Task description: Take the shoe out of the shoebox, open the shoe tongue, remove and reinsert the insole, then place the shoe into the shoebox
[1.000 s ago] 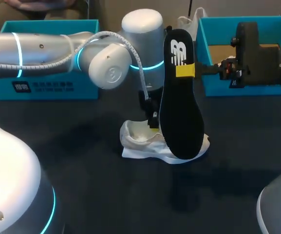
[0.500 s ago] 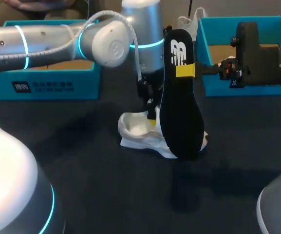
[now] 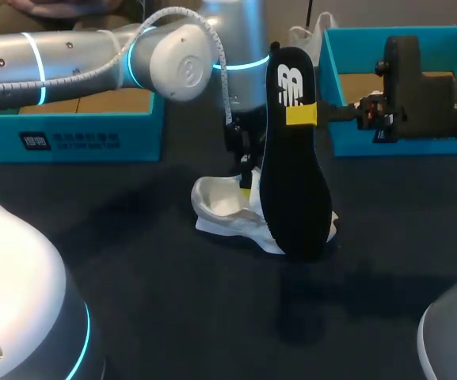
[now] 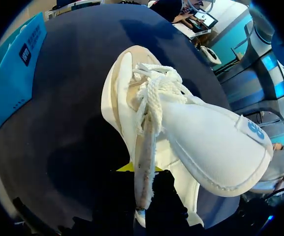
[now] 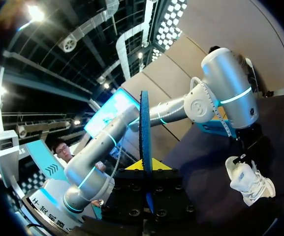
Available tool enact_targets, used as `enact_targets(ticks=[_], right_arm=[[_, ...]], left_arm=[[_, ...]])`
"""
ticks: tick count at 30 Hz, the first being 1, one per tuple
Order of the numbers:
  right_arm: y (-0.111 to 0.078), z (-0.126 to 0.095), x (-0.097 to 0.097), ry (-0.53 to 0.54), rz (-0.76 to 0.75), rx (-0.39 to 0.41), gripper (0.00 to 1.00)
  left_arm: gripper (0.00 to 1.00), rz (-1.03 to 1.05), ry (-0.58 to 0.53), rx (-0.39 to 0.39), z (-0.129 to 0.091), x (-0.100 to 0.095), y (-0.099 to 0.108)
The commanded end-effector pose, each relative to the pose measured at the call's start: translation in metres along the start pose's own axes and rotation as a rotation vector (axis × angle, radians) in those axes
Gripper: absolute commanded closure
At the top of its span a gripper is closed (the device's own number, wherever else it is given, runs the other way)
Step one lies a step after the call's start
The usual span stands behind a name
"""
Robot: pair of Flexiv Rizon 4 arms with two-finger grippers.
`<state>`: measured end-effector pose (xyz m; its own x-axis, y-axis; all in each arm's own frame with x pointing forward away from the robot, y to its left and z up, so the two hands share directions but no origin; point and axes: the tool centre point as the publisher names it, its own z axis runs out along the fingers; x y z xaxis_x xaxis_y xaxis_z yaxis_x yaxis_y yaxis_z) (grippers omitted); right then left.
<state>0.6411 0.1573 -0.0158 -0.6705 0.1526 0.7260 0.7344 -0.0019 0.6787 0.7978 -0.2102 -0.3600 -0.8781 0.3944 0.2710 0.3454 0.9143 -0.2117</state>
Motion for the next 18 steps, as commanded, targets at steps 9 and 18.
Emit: enact_targets(ticks=[9,18], right_arm=[[0.0,0.002,0.0,-0.003,0.002,0.0,1.0],[0.0,0.002,0.0,-0.003,0.002,0.0,1.0]], left_arm=[[1.0,0.347,0.334,-0.199,-0.02,0.011,-0.003],[1.0,0.724,0.505,-0.3,-0.023,0.014,-0.006]])
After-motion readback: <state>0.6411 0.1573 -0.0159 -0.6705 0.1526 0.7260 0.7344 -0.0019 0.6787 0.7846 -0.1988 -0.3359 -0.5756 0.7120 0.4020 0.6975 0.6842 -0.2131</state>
